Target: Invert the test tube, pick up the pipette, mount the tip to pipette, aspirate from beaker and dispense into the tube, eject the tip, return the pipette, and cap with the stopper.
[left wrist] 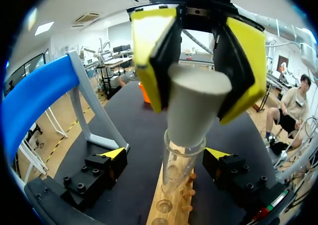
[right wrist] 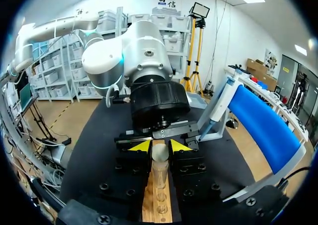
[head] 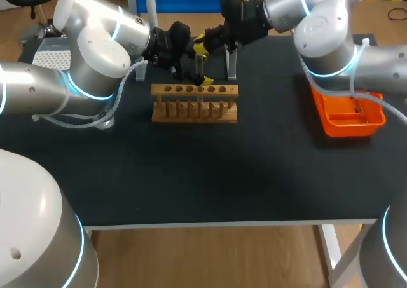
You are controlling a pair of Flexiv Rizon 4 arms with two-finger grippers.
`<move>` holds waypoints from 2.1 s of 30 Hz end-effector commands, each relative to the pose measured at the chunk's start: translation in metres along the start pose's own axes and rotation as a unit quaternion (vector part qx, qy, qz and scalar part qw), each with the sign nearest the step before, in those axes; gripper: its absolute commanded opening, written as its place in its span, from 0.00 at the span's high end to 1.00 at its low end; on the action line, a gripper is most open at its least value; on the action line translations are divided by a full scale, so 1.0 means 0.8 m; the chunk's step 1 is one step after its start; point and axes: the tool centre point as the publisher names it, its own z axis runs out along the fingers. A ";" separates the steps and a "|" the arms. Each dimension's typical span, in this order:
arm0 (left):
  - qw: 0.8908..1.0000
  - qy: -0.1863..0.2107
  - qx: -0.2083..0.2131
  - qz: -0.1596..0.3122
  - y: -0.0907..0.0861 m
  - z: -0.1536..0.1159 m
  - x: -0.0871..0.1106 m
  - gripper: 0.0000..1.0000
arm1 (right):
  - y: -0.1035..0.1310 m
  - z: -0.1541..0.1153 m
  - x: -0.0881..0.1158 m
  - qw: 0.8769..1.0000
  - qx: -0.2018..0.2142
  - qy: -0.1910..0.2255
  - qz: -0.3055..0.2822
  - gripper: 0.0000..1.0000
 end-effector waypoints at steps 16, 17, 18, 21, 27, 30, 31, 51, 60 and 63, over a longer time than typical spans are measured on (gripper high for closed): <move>1.000 0.002 -0.001 -0.001 -0.001 0.000 -0.001 0.00 | -0.010 0.007 0.004 1.000 0.005 0.008 0.006 1.00; 1.000 0.002 -0.001 -0.001 -0.001 0.000 -0.001 0.00 | -0.011 0.007 0.004 1.000 0.005 0.008 0.007 1.00; 1.000 0.002 -0.001 -0.001 -0.001 0.000 -0.001 0.00 | -0.012 0.007 0.005 1.000 0.005 0.008 0.007 1.00; 1.000 0.002 -0.001 -0.001 -0.001 0.000 -0.001 0.00 | -0.016 0.007 0.006 1.000 0.006 0.008 0.010 1.00; 1.000 0.002 -0.001 -0.001 -0.001 0.000 -0.001 0.00 | -0.026 0.009 0.010 1.000 0.015 0.008 0.013 0.99; 1.000 0.002 -0.001 -0.001 -0.001 0.000 -0.001 0.00 | -0.032 0.010 0.012 1.000 0.020 0.008 0.014 0.53; 1.000 0.002 -0.001 -0.001 -0.001 0.000 -0.001 0.00 | -0.034 0.010 0.012 1.000 0.021 0.008 0.015 0.20; 1.000 0.002 -0.001 -0.001 -0.001 0.000 -0.001 0.00 | -0.037 -0.026 0.014 0.989 -0.148 0.014 -0.018 0.56; 1.000 0.002 -0.001 -0.001 -0.001 0.000 -0.001 0.00 | -0.023 -0.029 0.016 0.973 -0.224 0.036 -0.043 1.00; 1.000 0.002 -0.001 -0.001 -0.001 0.000 -0.001 0.00 | -0.018 -0.029 0.015 0.965 -0.254 0.046 -0.039 1.00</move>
